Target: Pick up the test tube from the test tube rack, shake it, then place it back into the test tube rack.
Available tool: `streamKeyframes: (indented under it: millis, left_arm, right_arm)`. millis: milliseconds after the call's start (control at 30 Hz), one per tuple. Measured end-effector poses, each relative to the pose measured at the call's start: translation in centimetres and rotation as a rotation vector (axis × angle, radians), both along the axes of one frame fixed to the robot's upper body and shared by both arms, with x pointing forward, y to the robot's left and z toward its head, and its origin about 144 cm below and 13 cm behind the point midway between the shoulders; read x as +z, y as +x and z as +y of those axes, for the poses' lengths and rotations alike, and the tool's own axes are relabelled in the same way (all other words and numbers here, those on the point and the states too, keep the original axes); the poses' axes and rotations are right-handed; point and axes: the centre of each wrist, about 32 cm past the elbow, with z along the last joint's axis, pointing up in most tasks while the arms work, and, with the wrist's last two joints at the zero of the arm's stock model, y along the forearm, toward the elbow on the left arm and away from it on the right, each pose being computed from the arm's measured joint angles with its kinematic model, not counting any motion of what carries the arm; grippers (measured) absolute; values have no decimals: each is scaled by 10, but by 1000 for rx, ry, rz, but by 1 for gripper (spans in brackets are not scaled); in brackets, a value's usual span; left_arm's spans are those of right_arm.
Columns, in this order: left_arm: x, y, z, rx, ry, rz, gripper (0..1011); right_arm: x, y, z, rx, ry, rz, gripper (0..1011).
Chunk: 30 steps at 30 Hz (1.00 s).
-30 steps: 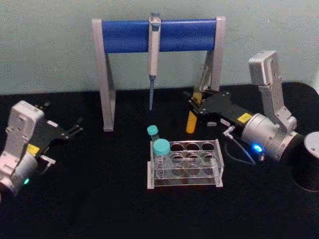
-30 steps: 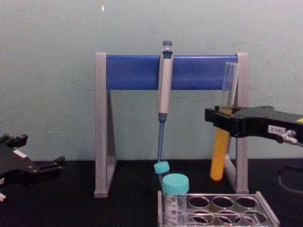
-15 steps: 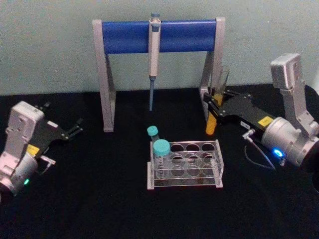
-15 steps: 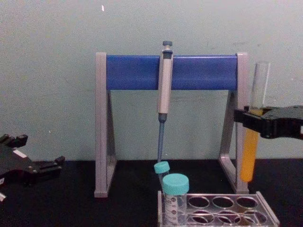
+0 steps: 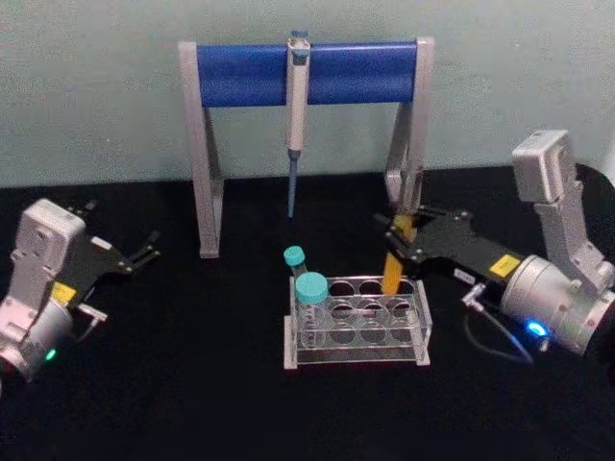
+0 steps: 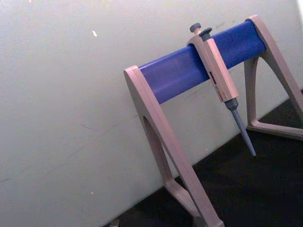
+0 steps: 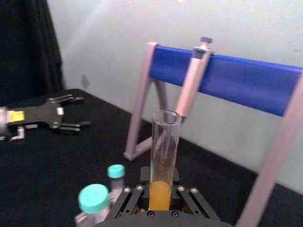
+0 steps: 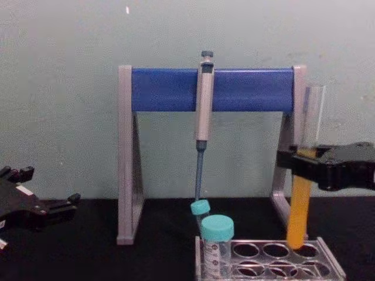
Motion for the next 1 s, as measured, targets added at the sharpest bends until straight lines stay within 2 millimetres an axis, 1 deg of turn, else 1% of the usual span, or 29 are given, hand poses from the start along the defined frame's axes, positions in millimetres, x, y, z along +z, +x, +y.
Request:
streamKeyframes:
  millis: [200,233,333,533,633,667,767,1000]
  left_arm:
    - [0,0,0,0,0,0,1001]
    - [0,0,0,0,0,0,1001]
    - [0,0,0,0,0,0,1001]
    - [0,0,0,0,0,0,1002]
    - [0,0,0,0,0,0,1001]
    - [0,0,0,0,0,0,1001]
    - [0,0,0,0,0,0,1001]
    - [0,0,0,0,0,0,1001]
  right_arm:
    - [-1,5,14,57,21,11,235]
    - [-1,5,14,57,21,11,235]
    - [-2,12,22,68,36,9,235]
    - [-2,24,29,57,56,-5,235]
    - [-2,33,31,27,60,-15,235]
    - [-2,33,31,27,60,-15,235]
    - [-2,39,28,-11,57,-22,235]
    - [-1,42,19,-66,53,-29,235]
